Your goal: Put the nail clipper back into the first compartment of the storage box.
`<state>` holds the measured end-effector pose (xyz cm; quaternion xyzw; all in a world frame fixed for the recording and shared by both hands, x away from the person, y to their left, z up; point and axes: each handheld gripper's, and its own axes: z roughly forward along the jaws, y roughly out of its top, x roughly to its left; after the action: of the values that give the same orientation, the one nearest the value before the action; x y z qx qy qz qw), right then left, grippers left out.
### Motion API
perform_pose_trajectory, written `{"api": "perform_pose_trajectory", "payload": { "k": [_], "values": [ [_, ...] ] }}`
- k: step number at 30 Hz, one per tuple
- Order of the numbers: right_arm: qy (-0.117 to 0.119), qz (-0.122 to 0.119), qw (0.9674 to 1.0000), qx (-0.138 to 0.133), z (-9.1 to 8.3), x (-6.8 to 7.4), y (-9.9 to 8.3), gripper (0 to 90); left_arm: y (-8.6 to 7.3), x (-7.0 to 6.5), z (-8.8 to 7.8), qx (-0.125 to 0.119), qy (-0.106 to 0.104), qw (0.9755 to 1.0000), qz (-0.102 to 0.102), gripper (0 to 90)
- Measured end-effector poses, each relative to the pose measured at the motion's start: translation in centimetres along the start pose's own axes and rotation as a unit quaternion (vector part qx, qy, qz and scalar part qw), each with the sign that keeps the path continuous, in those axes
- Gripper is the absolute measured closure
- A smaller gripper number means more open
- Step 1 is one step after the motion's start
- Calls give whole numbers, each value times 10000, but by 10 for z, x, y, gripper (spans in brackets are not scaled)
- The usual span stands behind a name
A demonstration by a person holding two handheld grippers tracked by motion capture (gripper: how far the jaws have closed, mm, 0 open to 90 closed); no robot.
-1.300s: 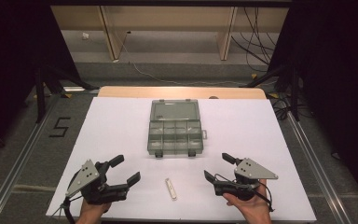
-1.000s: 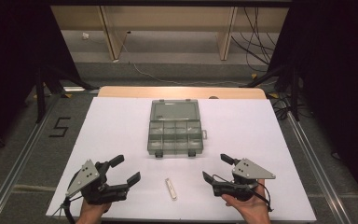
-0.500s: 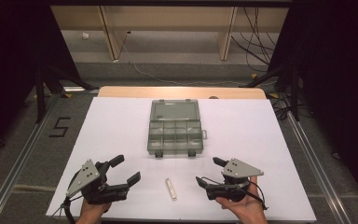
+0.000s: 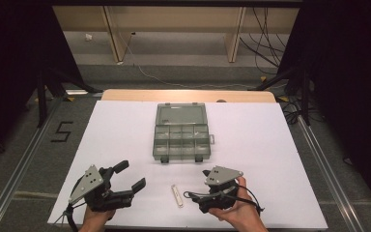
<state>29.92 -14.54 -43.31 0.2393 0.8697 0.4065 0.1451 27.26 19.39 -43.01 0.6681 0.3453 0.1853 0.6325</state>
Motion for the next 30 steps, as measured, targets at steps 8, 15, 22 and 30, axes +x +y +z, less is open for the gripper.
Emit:
{"api": "perform_pose_trajectory", "payload": {
  "k": [8,15,22,30],
  "values": [
    [136,-234,9984,500,23,7,14,217,0,0,0,-2,-11,10000,-15,151],
    [271,-326,9934,1069,45,13,23,238,0,0,-1,3,-9,10000,-13,151],
    [379,-329,9894,1359,59,14,28,267,0,0,0,0,-13,10000,-5,151],
    [482,-504,9844,1615,70,15,34,286,0,0,0,-57,-46,10000,-24,151]
  ]
}}
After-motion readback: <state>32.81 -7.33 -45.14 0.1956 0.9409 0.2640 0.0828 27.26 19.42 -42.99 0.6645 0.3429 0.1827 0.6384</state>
